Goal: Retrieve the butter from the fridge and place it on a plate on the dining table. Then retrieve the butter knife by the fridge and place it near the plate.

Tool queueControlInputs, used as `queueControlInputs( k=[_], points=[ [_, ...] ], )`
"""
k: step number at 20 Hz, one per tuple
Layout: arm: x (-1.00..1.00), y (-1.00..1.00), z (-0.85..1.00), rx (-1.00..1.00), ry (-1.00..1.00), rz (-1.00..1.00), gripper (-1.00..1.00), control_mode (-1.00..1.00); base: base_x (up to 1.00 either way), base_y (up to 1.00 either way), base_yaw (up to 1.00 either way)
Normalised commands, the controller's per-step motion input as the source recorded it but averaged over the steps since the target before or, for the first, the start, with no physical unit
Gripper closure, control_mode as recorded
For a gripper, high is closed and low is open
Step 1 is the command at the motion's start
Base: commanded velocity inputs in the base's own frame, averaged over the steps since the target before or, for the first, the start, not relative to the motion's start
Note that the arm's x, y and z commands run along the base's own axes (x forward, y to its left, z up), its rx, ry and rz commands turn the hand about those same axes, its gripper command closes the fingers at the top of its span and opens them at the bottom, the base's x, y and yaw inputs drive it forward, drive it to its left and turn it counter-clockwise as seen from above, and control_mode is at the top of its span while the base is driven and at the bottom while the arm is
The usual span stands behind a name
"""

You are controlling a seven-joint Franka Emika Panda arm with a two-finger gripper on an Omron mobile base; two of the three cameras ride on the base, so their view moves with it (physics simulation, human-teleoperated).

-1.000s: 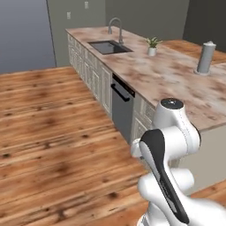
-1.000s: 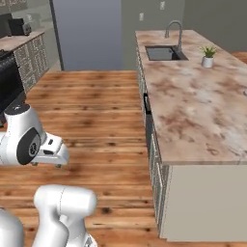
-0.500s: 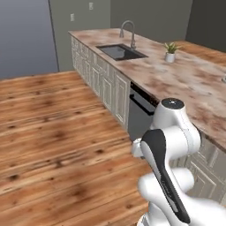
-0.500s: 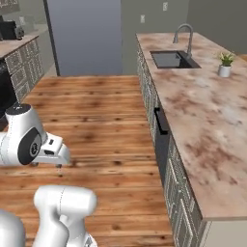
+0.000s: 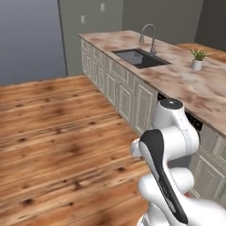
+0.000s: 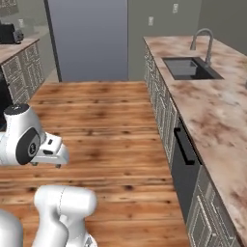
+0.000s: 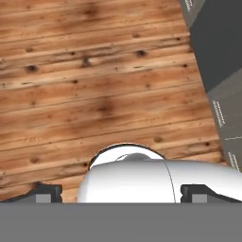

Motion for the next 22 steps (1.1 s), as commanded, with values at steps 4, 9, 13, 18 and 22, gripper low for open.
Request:
queueControlInputs(
  k=[4,9,13,18,22],
  points=[
    [0.00,0.00,0.00,0.00,0.00,0.00,-1.00,1.00,1.00,0.09,0.08],
    [0.00,0.00,0.00,0.00,0.00,0.00,-1.00,1.00,1.00,0.01,0.07],
    [0.00,0.00,0.00,0.00,0.00,0.00,-1.00,1.00,1.00,0.15,0.13],
    [0.00,0.00,0.00,0.00,0.00,0.00,-1.00,1.00,1.00,0.42,0.41],
    [0.00,0.00,0.00,0.00,0.00,0.00,-1.00,1.00,0.60,0.32,0.52]
  ],
)
